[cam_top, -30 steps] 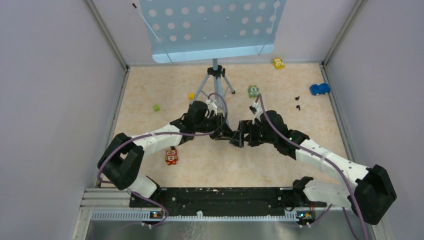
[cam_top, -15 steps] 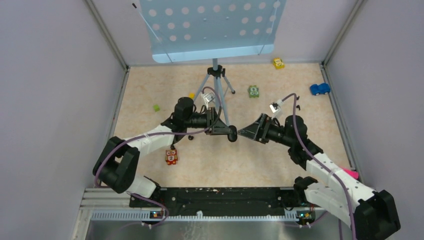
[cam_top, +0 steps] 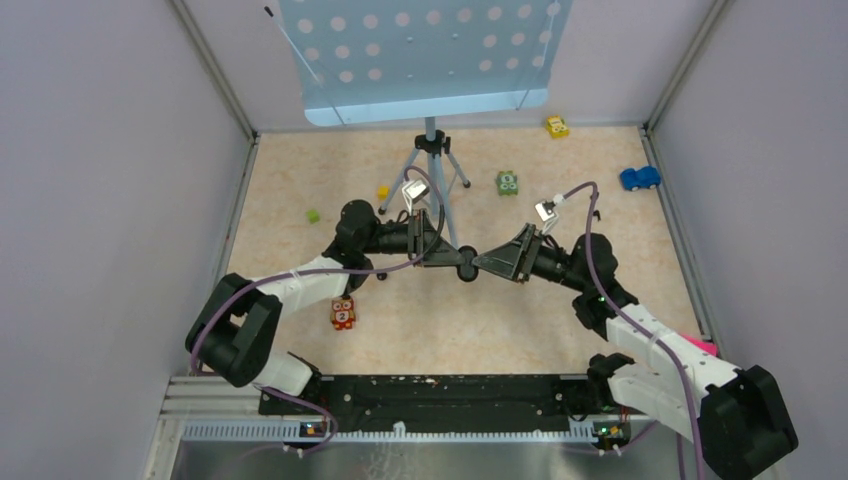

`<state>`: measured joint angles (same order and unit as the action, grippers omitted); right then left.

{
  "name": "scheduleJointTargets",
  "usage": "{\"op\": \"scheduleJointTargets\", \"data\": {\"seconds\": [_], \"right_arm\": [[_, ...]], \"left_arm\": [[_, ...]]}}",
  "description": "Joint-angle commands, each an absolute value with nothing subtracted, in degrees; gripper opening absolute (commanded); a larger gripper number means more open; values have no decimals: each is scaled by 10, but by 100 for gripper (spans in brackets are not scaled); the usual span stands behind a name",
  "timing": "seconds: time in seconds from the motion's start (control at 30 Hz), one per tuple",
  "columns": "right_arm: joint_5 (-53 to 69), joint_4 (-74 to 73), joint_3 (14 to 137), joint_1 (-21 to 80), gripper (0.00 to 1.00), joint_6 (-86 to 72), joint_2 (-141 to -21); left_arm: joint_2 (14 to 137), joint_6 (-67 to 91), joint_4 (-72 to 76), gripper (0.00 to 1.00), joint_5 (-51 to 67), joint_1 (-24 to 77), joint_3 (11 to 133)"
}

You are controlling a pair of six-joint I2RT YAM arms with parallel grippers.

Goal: Insert the wireless bluetooth earbuds into the charging case
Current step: Pass from the left arm to the right

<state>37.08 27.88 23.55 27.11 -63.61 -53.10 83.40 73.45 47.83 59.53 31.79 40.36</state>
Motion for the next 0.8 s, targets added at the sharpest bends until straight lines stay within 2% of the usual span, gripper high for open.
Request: {"op": "scheduleJointTargets", "data": {"seconds": [0.0,0.13,0.47,0.77], "right_arm": [[390,321,244,268,63,-640,-528],[396,340,237,269,60,-656,-527],[396,343,243,298,60,-646,-544],[404,435,236,303,48,-696,-580]], "left_arm": [[821,751,541,0,605,316,395],[827,761,562,0,619,316,396],[827,771,587,0,626,316,384],[825,772,585,0,625,316,374]]}}
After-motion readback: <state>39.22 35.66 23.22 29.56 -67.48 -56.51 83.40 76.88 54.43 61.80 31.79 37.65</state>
